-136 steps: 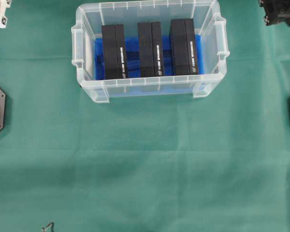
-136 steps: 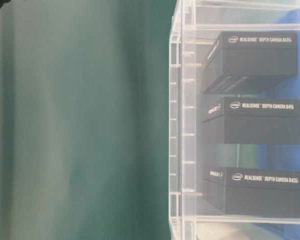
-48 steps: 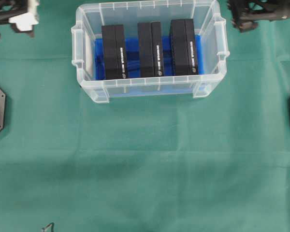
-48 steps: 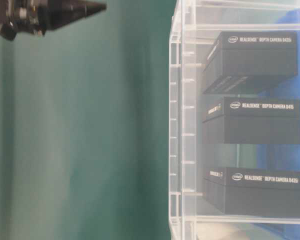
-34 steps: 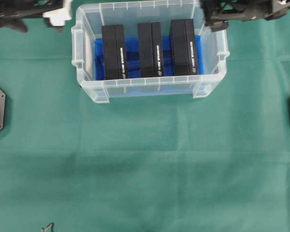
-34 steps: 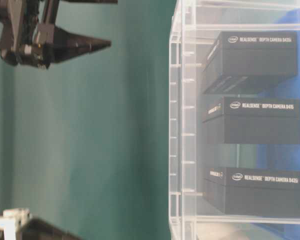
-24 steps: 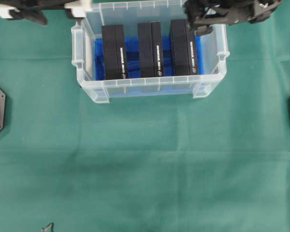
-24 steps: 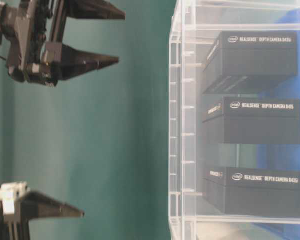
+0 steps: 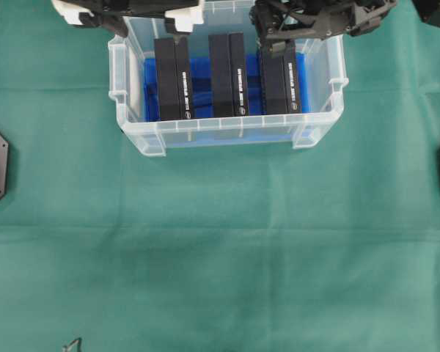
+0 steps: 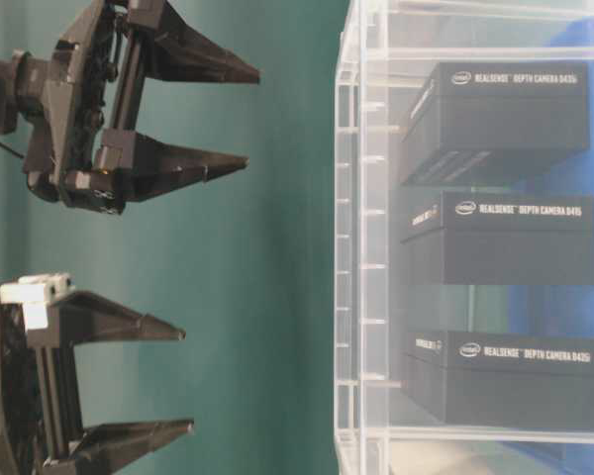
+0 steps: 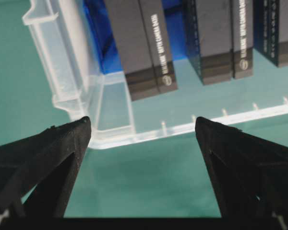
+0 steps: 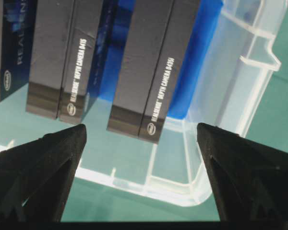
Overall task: Take the box out of the case with both arms.
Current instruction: 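Move both grippers over the bin above the outer black boxes, then lower both open grippers around the left and right black boxes, then close both grippers on the outer black boxes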
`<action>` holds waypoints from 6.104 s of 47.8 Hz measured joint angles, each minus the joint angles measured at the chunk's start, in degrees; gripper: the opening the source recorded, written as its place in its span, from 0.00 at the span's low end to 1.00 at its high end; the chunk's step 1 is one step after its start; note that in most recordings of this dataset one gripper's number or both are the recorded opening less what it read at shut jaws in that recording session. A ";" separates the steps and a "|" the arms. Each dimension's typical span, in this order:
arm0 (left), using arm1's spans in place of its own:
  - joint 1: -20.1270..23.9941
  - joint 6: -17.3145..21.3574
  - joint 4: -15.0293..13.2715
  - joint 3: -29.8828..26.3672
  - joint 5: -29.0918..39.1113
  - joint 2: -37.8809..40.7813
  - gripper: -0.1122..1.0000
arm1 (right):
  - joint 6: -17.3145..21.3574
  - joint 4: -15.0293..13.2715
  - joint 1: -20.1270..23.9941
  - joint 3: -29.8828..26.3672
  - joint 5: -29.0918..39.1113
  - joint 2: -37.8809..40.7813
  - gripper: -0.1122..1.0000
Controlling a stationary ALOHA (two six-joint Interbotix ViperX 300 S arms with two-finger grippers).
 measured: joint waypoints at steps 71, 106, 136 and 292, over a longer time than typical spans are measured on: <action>-0.88 -2.99 0.18 -2.46 1.49 3.69 0.87 | -0.88 -0.70 0.09 -0.44 -1.41 1.49 0.95; -0.70 -2.72 0.35 -1.58 1.67 3.69 0.87 | -0.88 -1.23 0.09 -0.35 -1.23 1.85 0.95; -0.70 -2.64 0.26 -1.58 3.08 3.69 0.87 | -0.88 -1.23 0.09 -0.44 -1.23 1.85 0.95; 0.44 -8.96 1.14 27.86 -28.04 3.34 0.67 | 3.16 -4.04 -0.26 15.12 -15.47 8.26 0.69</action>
